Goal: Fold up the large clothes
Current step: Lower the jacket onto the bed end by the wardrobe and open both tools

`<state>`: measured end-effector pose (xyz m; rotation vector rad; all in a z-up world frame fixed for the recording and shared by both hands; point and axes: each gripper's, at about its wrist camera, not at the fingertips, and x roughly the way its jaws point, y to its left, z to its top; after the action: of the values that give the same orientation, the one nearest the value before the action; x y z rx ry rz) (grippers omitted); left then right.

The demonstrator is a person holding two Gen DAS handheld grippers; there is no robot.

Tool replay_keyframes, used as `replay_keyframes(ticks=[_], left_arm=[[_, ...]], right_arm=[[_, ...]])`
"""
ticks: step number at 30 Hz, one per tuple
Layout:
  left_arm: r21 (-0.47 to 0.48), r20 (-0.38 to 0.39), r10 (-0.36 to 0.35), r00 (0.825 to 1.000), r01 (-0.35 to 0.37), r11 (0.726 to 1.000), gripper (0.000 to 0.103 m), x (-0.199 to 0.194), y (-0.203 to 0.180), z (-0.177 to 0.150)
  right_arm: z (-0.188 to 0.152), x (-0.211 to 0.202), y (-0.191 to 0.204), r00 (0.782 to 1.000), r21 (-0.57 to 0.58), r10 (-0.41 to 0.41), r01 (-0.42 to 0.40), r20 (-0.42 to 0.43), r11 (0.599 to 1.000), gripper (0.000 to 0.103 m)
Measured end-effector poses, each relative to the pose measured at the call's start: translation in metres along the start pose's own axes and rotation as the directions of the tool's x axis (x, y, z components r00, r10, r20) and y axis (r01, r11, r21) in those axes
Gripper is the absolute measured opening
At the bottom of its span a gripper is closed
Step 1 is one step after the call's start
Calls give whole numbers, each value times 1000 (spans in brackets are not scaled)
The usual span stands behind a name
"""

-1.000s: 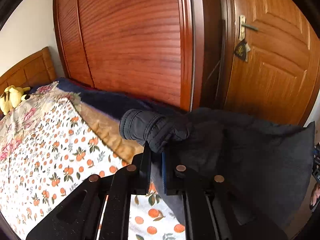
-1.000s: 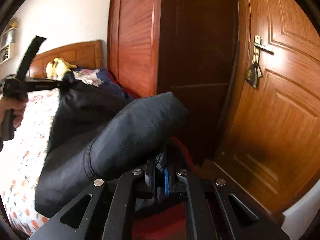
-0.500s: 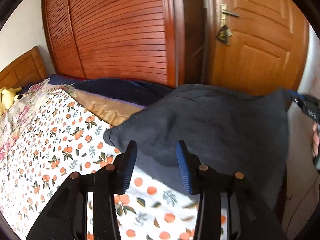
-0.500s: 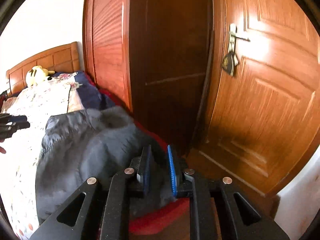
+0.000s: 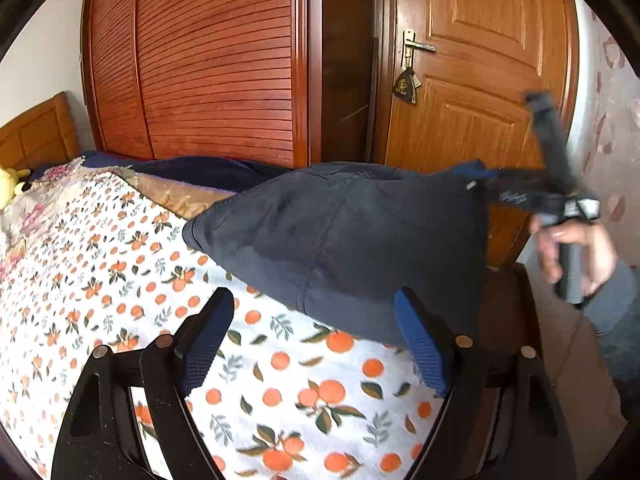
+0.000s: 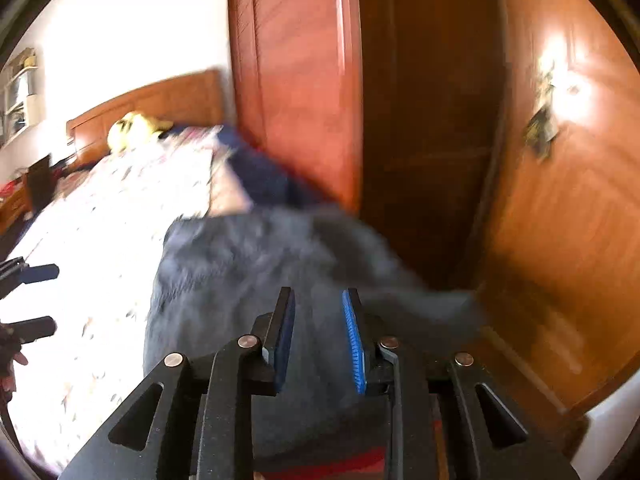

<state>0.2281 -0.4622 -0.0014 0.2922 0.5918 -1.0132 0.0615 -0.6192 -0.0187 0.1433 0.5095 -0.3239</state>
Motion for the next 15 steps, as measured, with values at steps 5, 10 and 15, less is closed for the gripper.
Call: replay_keyframes(ticks=[5, 10, 15], left_arm=[[-82, 7, -2, 1000, 2, 997, 83, -9, 7, -30], [-116, 24, 31, 999, -28, 993, 83, -22, 12, -53], [-118, 54, 65, 996, -58, 991, 83, -48, 15, -61]], right_arm=[[-20, 29, -24, 994, 56, -35, 41, -103, 998, 25], [-29, 26, -15, 993, 31, -84, 86, -78, 996, 25], [-27, 11, 0, 988, 35, -143, 145, -56, 989, 26]])
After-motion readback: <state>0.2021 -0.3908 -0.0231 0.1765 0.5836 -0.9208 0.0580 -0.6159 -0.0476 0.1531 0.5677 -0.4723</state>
